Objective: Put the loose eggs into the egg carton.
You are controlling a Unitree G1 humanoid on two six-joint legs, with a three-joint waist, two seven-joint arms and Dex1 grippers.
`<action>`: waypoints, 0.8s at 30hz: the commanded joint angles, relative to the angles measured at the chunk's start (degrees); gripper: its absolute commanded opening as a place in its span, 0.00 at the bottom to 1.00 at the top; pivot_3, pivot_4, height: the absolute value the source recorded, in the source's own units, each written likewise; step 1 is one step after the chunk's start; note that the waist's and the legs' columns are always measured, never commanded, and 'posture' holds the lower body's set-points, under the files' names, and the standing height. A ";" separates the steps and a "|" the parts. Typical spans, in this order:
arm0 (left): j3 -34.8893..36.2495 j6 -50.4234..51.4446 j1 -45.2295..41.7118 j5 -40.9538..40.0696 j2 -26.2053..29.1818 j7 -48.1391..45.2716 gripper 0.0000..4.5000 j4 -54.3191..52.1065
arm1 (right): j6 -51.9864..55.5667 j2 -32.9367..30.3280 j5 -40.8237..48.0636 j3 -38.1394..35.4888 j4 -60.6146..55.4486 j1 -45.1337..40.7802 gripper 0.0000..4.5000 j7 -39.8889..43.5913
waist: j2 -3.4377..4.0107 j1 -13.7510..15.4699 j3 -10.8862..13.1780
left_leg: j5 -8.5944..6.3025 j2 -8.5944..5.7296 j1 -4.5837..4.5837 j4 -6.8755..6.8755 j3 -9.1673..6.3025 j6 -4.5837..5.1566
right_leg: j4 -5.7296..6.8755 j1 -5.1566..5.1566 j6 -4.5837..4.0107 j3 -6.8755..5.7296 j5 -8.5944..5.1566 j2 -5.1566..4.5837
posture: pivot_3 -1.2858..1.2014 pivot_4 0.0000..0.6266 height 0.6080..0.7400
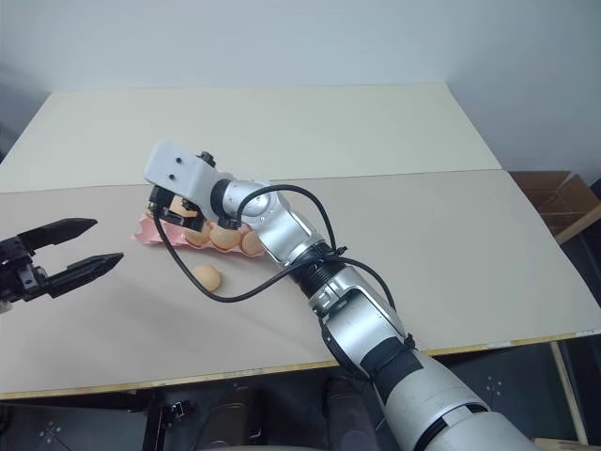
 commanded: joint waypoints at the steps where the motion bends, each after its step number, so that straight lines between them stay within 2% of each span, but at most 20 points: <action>1: -1.31 -1.40 -2.64 0.39 1.22 -0.53 1.00 1.38 | 1.93 2.13 1.43 -1.48 -5.55 2.40 0.99 0.73 | -0.01 0.11 0.00 | 0.00 0.00 0.00 0.00 -0.01 0.00 | 0.00 0.00 0.00 -0.02 0.00 0.00 | 0.52 0.24 1.00; 6: -4.40 -2.27 -6.33 2.04 0.66 0.33 1.00 4.09 | 6.42 -2.03 0.54 -1.78 -12.81 5.77 0.99 1.32 | -0.03 0.10 -0.02 | 0.01 -0.02 -0.02 0.00 0.00 -0.01 | 0.00 0.00 0.00 -0.02 0.00 -0.02 | 0.52 0.24 1.00; 10: -6.25 -2.65 -8.46 3.05 0.62 0.40 1.00 5.93 | 11.29 -8.47 0.86 -3.40 -22.57 10.67 0.99 3.47 | -0.04 0.30 -0.02 | 0.01 -0.03 -0.05 0.00 -0.02 -0.01 | -0.03 0.00 0.01 -0.03 0.00 -0.02 | 0.52 0.24 1.00; 14: -6.94 -3.12 -9.06 3.32 0.85 -0.20 1.00 6.77 | 17.36 -17.03 2.79 -6.78 -33.89 15.98 0.99 6.64 | -0.05 0.47 -0.03 | 0.01 -0.07 -0.09 0.01 0.00 -0.01 | -0.05 0.01 0.03 -0.02 0.00 -0.06 | 0.52 0.24 1.00; 19: -6.52 -2.44 -6.80 2.42 1.17 -3.12 1.00 6.26 | 25.40 -31.04 11.67 -16.17 -48.56 24.35 0.99 14.86 | -0.05 0.73 -0.03 | 0.01 -0.06 -0.08 0.00 -0.01 0.00 | -0.06 0.01 0.04 -0.03 -0.01 -0.03 | 0.52 0.24 1.00; 24: -9.49 -5.34 -4.69 4.78 0.42 -5.20 1.00 5.75 | 23.38 -41.64 19.47 -24.20 -54.93 33.99 0.99 22.64 | -0.06 0.92 -0.02 | 0.01 -0.04 -0.02 -0.01 0.03 0.00 | -0.10 0.02 0.08 -0.01 -0.05 0.02 | 0.52 0.24 1.00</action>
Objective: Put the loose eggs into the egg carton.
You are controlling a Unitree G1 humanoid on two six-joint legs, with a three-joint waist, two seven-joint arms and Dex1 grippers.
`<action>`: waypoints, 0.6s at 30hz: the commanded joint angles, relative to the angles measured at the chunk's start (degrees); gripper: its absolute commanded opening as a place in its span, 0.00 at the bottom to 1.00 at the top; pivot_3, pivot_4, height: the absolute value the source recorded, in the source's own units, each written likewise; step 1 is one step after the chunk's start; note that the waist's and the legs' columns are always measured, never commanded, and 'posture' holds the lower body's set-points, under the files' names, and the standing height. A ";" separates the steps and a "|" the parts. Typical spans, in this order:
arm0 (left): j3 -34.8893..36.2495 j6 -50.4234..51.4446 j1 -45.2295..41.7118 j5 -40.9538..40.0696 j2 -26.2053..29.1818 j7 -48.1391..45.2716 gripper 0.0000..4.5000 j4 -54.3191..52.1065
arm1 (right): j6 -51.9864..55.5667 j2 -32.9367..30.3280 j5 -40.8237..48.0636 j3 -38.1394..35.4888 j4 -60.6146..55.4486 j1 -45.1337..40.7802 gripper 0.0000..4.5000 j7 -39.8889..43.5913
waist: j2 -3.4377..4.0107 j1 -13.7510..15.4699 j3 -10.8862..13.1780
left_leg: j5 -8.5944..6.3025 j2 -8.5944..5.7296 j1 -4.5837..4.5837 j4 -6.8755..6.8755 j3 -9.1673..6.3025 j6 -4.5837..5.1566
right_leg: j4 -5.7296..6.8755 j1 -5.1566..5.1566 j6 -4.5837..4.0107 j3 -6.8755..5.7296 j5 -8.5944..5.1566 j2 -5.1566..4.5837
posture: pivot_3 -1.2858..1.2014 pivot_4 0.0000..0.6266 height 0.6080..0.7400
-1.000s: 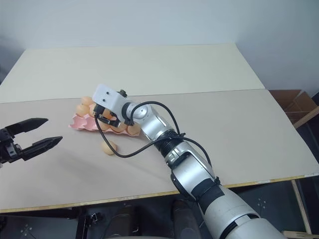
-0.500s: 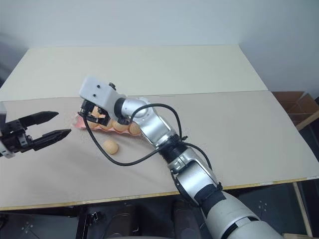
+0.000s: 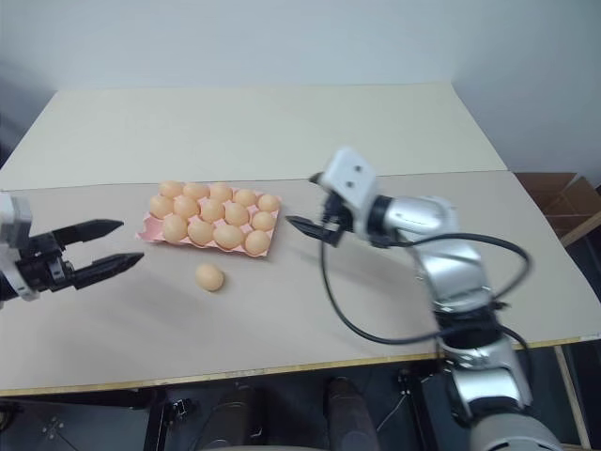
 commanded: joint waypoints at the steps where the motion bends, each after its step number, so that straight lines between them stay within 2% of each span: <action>1: -0.83 -3.16 -0.01 1.33 -0.02 -1.03 1.00 -1.50 | -2.35 -4.44 6.66 -6.11 -5.39 5.08 0.99 5.86 | 0.00 0.34 0.00 | 0.00 0.01 0.03 0.00 0.00 0.00 | 0.00 0.02 0.10 0.00 -0.07 0.03 | 0.52 0.24 1.00; 6: 0.84 -2.98 3.75 0.04 0.02 -2.29 1.00 -5.88 | -6.66 -11.34 12.29 -11.92 -7.88 16.86 0.99 14.08 | -0.01 0.83 0.01 | 0.01 0.02 0.19 0.02 0.06 0.00 | 0.00 0.13 0.29 0.14 -0.18 0.06 | 0.52 0.24 1.00; 9: 1.65 -3.83 7.05 0.39 -0.60 -2.71 1.00 -7.90 | -8.32 -13.13 13.65 -13.28 -9.19 22.44 0.99 15.40 | -0.02 0.88 0.01 | 0.00 0.02 0.23 0.02 0.15 0.00 | -0.01 0.12 0.32 0.25 -0.20 0.06 | 0.52 0.24 1.00; 13: -0.54 -3.35 7.89 1.06 -1.75 -0.02 1.00 -10.23 | -7.98 -12.52 13.51 -13.21 -10.01 22.88 0.99 11.56 | -0.02 0.96 0.01 | 0.01 0.02 0.31 0.05 0.20 0.00 | 0.02 0.13 0.35 0.35 -0.23 0.08 | 0.52 0.24 1.00; 18: -9.06 3.28 3.92 2.96 -4.51 10.91 1.00 -14.49 | -8.04 -12.71 13.80 -12.56 -11.09 23.00 0.99 9.59 | -0.02 1.54 0.01 | 0.01 0.01 0.34 0.05 0.19 0.00 | 0.00 0.22 0.32 0.38 -0.26 0.11 | 0.52 0.24 1.00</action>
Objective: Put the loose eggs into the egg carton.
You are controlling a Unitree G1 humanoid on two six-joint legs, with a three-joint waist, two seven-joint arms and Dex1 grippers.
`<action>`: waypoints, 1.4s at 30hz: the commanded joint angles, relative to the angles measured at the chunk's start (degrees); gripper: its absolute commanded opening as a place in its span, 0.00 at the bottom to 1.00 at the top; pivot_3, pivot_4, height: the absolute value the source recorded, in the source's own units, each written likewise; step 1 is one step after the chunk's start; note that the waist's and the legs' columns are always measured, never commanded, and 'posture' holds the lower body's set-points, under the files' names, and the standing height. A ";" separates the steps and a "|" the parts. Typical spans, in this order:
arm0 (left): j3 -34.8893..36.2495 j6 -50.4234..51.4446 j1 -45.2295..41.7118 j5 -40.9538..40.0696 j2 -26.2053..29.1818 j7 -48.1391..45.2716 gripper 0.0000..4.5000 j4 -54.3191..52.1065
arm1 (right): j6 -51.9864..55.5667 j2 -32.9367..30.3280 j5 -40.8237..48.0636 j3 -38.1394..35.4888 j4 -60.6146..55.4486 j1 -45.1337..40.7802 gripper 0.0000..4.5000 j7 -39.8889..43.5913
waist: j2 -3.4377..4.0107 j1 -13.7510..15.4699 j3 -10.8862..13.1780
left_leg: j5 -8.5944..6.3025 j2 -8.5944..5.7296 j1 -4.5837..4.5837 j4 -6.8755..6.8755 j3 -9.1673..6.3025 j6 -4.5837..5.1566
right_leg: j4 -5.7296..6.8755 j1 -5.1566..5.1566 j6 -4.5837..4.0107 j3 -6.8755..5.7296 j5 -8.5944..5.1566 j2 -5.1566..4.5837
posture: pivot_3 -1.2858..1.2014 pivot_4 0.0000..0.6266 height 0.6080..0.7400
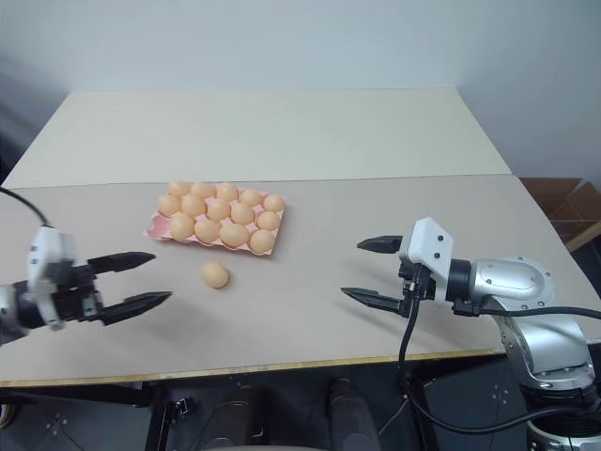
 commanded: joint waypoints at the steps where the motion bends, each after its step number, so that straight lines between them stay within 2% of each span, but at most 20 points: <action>1: -4.36 3.42 -3.23 1.98 -2.77 8.54 1.00 -2.98 | -1.16 -0.27 1.22 -0.93 -2.63 -0.06 0.99 -1.34 | 0.00 0.21 0.00 | 0.00 -0.01 -0.02 0.00 0.00 0.00 | -0.02 0.00 0.06 0.01 0.04 0.00 | 0.52 0.24 1.00; 6: -11.29 6.43 -7.51 4.59 -10.57 18.90 1.00 -5.03 | -1.01 -0.09 1.69 -1.72 -5.03 1.74 0.99 -3.34 | -0.01 0.54 0.00 | 0.00 -0.06 -0.09 0.02 0.00 0.00 | -0.07 0.00 0.05 0.07 0.17 0.00 | 0.52 0.24 1.00; 9: -13.21 7.08 -8.26 5.42 -12.71 21.09 1.00 -5.86 | -0.83 -0.19 2.00 -1.97 -5.96 2.31 0.99 -4.19 | -0.02 0.43 -0.01 | 0.00 -0.07 -0.09 0.10 0.01 0.00 | -0.05 0.01 0.09 0.10 0.19 0.00 | 0.52 0.24 1.00; 12: -17.73 6.54 -10.17 10.09 -15.23 25.37 1.00 -4.43 | -0.72 -0.33 2.30 -2.27 -6.73 2.77 0.99 -4.93 | -0.01 0.51 -0.01 | 0.00 -0.05 0.00 0.12 0.01 0.01 | -0.01 0.04 0.15 0.17 0.16 0.09 | 0.52 0.24 1.00; 18: -20.26 8.07 -12.14 14.29 -15.94 28.80 1.00 -2.13 | -0.47 -0.62 2.84 -2.44 -7.51 3.24 0.99 -6.41 | -0.02 0.42 -0.01 | -0.01 -0.03 0.23 0.12 -0.02 0.01 | -0.10 0.37 0.18 0.17 0.14 0.12 | 0.52 0.24 1.00; 20: -20.65 8.71 -11.99 15.14 -15.36 28.96 0.91 -2.23 | -0.41 -0.59 2.83 -2.41 -7.80 3.40 1.00 -7.16 | -0.02 0.43 -0.01 | -0.01 -0.03 0.23 0.12 -0.02 0.01 | -0.10 0.37 0.18 0.17 0.14 0.12 | 0.52 0.24 1.00; 25: -19.28 10.09 -11.10 14.82 -15.44 29.22 0.59 -3.04 | -0.50 -0.27 2.83 -2.06 -8.52 3.73 1.00 -8.76 | -0.02 0.51 -0.01 | -0.01 -0.03 0.31 0.12 -0.02 0.01 | -0.11 0.46 0.18 0.16 0.13 0.10 | 0.52 0.24 1.00; 27: -19.00 10.22 -10.81 14.63 -15.18 28.81 0.54 -3.32 | -0.58 -0.07 2.88 -1.79 -8.83 3.84 1.00 -9.43 | -0.01 0.48 -0.01 | -0.01 -0.03 0.32 0.12 -0.03 0.01 | -0.12 0.48 0.18 0.15 0.12 0.09 | 0.52 0.24 1.00; 31: -17.00 9.05 -11.90 12.77 -13.35 25.36 0.52 -3.29 | -0.68 0.13 2.95 -1.26 -9.08 3.87 1.00 -10.24 | -0.02 0.45 -0.01 | -0.01 -0.03 0.33 0.12 -0.03 0.01 | -0.11 0.49 0.18 0.16 0.12 0.10 | 0.52 0.24 1.00; 35: -9.10 6.73 -14.04 6.87 -11.11 19.54 0.52 -1.90 | -0.97 0.14 3.03 -0.89 -8.92 3.92 1.00 -10.58 | -0.01 0.48 -0.01 | -0.01 -0.02 0.31 0.12 -0.03 0.01 | -0.12 0.47 0.16 0.14 0.11 0.10 | 0.52 0.24 1.00; 37: -5.34 6.84 -16.28 5.12 -10.42 19.47 0.52 0.00 | -1.13 0.25 2.96 -0.62 -8.56 3.68 1.00 -10.67 | -0.01 0.52 -0.01 | -0.01 -0.02 0.31 0.12 -0.04 0.01 | -0.13 0.48 0.16 0.12 0.11 0.09 | 0.52 0.24 1.00; 42: -5.77 4.72 -23.56 13.44 -10.62 28.34 0.52 9.24 | -1.41 0.48 2.85 0.10 -7.91 3.06 1.00 -10.69 | -0.01 0.86 -0.01 | -0.01 -0.04 0.45 0.12 -0.06 0.01 | -0.20 0.70 0.18 0.08 0.12 0.09 | 0.52 0.24 1.00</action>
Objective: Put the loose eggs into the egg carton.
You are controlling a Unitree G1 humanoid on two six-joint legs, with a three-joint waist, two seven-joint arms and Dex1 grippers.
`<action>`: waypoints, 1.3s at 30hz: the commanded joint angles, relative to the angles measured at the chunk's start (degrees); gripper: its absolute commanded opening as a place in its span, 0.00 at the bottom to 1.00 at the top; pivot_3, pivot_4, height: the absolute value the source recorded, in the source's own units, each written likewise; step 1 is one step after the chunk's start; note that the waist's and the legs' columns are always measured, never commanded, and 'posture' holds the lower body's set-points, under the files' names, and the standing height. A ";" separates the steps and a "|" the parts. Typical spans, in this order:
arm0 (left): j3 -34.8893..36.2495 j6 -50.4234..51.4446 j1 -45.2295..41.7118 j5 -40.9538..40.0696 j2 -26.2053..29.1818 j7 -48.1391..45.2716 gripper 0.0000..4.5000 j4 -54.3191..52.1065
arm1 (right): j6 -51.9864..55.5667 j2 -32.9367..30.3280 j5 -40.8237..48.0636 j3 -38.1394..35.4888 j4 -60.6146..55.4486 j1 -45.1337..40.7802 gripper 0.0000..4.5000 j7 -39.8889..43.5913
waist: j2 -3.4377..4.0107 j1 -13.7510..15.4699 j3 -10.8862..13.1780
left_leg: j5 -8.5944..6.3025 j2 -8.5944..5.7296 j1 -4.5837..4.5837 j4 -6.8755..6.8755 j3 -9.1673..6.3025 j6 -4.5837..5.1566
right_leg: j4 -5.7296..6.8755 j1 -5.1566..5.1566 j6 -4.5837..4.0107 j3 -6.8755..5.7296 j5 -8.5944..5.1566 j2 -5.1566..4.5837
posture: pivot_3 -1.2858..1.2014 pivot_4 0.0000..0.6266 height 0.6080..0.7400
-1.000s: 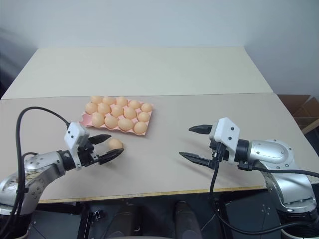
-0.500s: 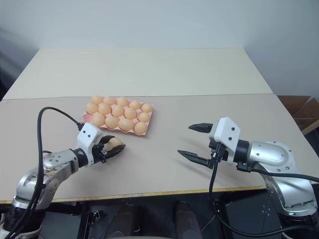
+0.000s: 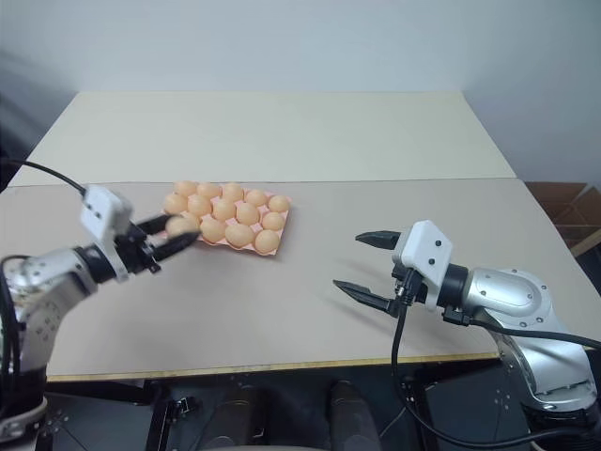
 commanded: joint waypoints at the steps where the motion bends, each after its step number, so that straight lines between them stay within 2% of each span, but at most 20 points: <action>1: -1.09 -2.09 -4.02 6.49 -0.08 6.54 0.52 6.65 | -1.43 0.16 0.67 -0.18 -0.83 -0.97 1.00 0.06 | 0.00 0.11 0.00 | 0.00 0.00 0.01 0.00 0.00 0.00 | -0.01 0.02 0.00 0.00 0.00 0.00 | 0.52 0.24 1.00; 7: -4.36 -3.36 -11.19 14.06 -3.48 15.39 0.52 18.71 | -1.02 -0.29 0.90 -0.73 -1.10 -1.19 1.00 -0.05 | -0.02 0.30 0.01 | 0.00 -0.01 -0.02 0.00 0.00 0.00 | -0.03 0.01 0.02 -0.03 0.03 -0.01 | 0.52 0.24 1.00; 14: -5.92 -4.44 -11.60 14.10 -5.24 12.58 0.52 19.25 | 0.30 -1.25 2.04 -2.78 -2.95 -0.29 1.00 -0.48 | -0.02 0.13 0.01 | 0.00 -0.01 -0.12 0.00 -0.01 0.00 | -0.06 -0.03 -0.12 -0.05 0.14 -0.03 | 0.52 0.24 1.00; 21: -4.49 -2.17 -8.27 12.84 -5.18 11.12 0.99 14.05 | 0.93 -1.80 3.04 -3.54 -4.32 0.49 1.00 -1.28 | -0.02 0.17 0.01 | 0.00 0.00 -0.10 0.00 -0.02 0.00 | -0.03 -0.02 -0.05 -0.06 0.10 -0.05 | 0.52 0.24 1.00; 28: -0.22 -3.23 -5.22 10.06 -1.41 6.88 1.00 8.21 | 0.68 -1.86 3.58 -3.04 -3.09 -0.52 1.00 -0.94 | -0.02 0.14 0.01 | 0.00 0.00 -0.10 0.00 -0.02 0.00 | -0.03 -0.03 -0.03 -0.07 0.08 -0.05 | 0.52 0.24 1.00; 35: 7.02 -13.19 5.18 2.66 3.18 -9.11 1.00 2.27 | 0.10 -3.15 5.55 -5.10 3.30 -3.38 1.00 2.61 | -0.01 -0.26 0.01 | 0.00 0.01 -0.09 0.00 0.02 0.00 | -0.07 -0.04 -0.06 -0.06 0.07 -0.10 | 0.52 0.24 1.00; 39: 9.42 -12.53 10.68 -2.53 6.14 -17.00 1.00 -0.19 | -1.10 -5.01 5.62 -6.12 7.04 -3.26 1.00 6.00 | -0.01 -0.14 0.01 | 0.00 0.01 -0.09 0.00 0.03 0.00 | -0.06 -0.04 -0.34 -0.08 -0.12 -0.12 | 0.52 0.24 1.00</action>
